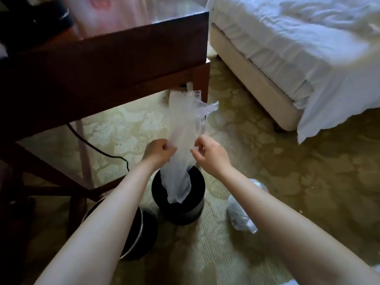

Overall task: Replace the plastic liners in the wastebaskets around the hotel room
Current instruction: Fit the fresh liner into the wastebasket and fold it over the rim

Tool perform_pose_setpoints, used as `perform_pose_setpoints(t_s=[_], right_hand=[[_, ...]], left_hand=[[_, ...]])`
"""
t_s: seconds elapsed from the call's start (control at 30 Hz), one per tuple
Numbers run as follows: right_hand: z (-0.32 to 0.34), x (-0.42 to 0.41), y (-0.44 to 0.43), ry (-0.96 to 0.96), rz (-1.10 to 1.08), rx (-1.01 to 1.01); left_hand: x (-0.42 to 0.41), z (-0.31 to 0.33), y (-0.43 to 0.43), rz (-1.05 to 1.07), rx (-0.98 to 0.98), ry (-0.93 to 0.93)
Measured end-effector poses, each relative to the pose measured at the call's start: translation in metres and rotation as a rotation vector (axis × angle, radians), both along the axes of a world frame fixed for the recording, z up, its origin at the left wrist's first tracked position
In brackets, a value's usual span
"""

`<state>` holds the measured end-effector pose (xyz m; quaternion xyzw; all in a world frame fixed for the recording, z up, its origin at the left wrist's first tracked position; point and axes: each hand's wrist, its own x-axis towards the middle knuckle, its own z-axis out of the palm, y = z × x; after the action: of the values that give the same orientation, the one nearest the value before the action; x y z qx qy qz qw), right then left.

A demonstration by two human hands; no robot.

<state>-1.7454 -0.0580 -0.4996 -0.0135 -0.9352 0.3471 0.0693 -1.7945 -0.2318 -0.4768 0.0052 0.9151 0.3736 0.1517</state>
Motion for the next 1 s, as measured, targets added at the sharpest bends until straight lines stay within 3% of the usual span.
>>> perform_pose_setpoints(t_s=[0.3, 0.43, 0.6, 0.73, 0.87, 1.0], right_hand=[[-0.142, -0.025, -0.008, -0.183, -0.007, -0.173], [-0.169, -0.019, -0.009, -0.299, 0.059, -0.481], [-0.192, -0.013, -0.015, -0.378, 0.233, -0.689], [-0.203, -0.02, -0.025, -0.316, 0.177, -0.598], [-0.209, -0.032, -0.021, -0.106, 0.106, -0.182], [-0.207, -0.035, -0.001, -0.111, -0.15, -0.339]], left_hand=[[-0.015, -0.127, 0.005, 0.054, -0.01, 0.228], [-0.007, -0.159, 0.004, 0.121, 0.072, 0.258], [0.005, -0.186, -0.001, 0.157, 0.057, 0.333], [0.002, -0.193, -0.009, 0.096, 0.037, 0.31], [0.007, -0.194, -0.021, 0.008, -0.04, 0.26], [0.01, -0.203, -0.039, 0.06, -0.182, 0.298]])
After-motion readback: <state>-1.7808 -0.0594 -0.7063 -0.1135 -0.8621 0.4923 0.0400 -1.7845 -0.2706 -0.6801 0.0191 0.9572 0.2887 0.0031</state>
